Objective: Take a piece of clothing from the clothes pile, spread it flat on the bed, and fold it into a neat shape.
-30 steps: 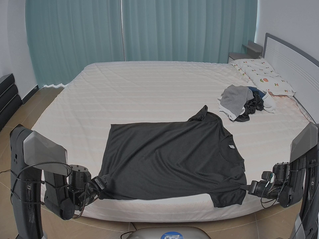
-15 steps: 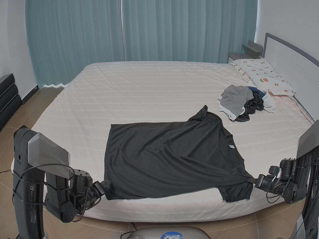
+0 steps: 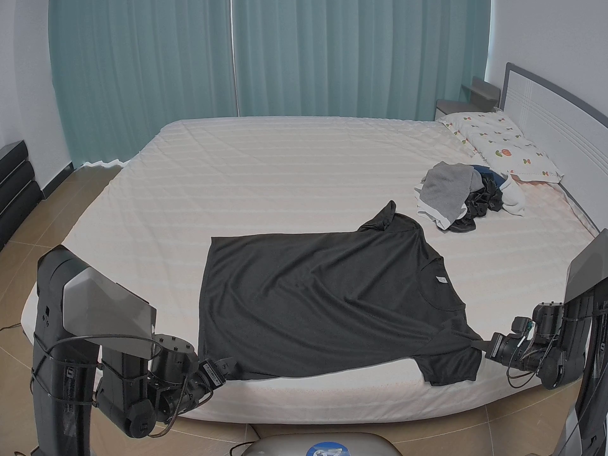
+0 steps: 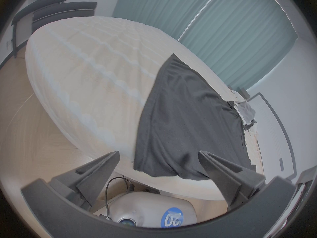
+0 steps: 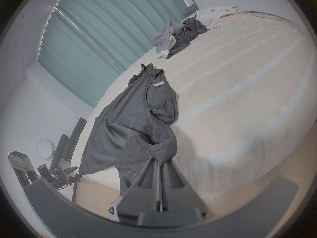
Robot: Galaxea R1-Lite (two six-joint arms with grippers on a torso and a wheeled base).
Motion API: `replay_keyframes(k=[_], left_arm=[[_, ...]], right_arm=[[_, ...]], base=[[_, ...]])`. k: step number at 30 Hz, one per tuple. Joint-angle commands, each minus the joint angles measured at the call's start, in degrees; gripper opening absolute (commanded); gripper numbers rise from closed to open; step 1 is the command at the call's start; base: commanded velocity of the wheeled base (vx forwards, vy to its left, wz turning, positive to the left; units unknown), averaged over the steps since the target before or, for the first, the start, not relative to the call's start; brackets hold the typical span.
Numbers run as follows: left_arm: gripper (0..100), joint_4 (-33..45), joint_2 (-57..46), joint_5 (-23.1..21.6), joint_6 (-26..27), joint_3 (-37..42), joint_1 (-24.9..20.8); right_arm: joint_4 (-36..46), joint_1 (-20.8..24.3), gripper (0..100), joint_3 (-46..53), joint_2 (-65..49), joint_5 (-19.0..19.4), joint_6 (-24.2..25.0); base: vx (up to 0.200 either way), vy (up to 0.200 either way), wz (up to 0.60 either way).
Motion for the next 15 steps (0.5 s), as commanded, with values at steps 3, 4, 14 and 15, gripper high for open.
replay_keyframes(k=[3, 4, 14, 15], left_arm=[[100, -0.08, 1.50, 0.35, 2.53, 0.07, -1.26], [100, -0.08, 1.59, 0.44, 2.79, -0.02, -1.26], [100, -1.49, 1.50, 2.19, -2.66, 0.86, -4.43], [100, -1.49, 1.41, 2.81, -3.36, 1.03, -4.95]], right_arm=[[-0.58, 0.02, 0, 0.08, 0.02, 0.03, 0.03], [-0.58, 0.02, 0, 0.08, 0.02, 0.03, 0.03], [-0.58, 0.11, 0, 0.17, -0.16, 0.03, 0.03], [-0.58, 0.11, 0, 0.17, -0.16, 0.03, 0.03]], base=[[0.000, 0.000, 0.00], [0.000, 0.000, 0.00], [0.000, 0.000, 0.00], [0.000, 0.000, 0.00]])
